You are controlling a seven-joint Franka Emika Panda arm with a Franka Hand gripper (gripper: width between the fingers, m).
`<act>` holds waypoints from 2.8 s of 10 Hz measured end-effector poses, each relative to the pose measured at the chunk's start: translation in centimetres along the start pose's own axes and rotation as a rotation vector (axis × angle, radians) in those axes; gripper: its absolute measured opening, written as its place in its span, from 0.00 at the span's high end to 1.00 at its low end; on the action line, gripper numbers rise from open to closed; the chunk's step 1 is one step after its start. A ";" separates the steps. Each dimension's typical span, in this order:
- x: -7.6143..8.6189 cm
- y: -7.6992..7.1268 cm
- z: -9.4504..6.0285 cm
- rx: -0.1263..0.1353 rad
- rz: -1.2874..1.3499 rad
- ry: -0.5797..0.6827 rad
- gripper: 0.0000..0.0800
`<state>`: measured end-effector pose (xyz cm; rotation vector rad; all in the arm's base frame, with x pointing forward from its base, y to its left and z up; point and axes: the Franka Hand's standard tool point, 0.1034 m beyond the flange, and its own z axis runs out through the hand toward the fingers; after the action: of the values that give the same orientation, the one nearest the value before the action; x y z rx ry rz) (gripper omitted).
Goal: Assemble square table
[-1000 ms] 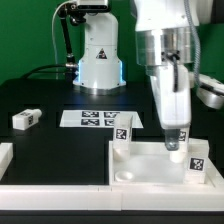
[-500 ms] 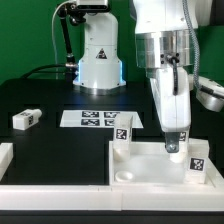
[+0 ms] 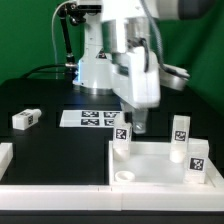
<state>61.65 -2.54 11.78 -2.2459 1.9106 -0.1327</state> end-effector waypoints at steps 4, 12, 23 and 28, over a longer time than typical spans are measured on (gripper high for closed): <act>1.8 1.2 -0.5 0.004 -0.294 0.014 0.19; 8.8 10.0 0.2 -0.110 -0.967 -0.093 0.19; 12.2 17.2 0.6 -0.440 -0.858 -0.757 0.19; 15.7 22.5 0.5 -0.465 -0.895 -0.937 0.19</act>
Offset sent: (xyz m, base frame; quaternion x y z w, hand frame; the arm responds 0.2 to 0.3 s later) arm 0.0000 0.0000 0.0000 0.0000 0.0000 -0.1296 0.9916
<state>42.58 -21.35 5.89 -2.5298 0.4354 1.1136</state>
